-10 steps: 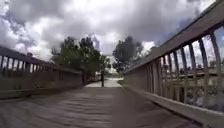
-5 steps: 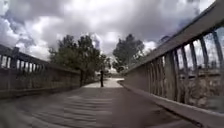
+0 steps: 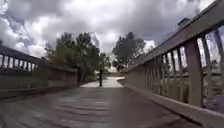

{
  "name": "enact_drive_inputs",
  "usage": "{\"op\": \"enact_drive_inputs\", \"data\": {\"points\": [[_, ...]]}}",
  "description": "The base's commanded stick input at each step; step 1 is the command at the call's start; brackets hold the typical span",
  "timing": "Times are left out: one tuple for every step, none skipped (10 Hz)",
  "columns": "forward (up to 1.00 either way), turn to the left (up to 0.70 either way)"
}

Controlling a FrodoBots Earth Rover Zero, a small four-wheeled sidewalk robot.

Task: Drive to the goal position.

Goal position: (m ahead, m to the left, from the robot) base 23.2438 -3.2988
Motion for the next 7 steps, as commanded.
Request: {"op": "enact_drive_inputs", "data": {"points": [[0.85, 0.00], [0.85, 0.00], [0.85, 0.00], [0.85, 0.00], [0.85, 0.00], [0.85, 0.00], [0.85, 0.00]]}}
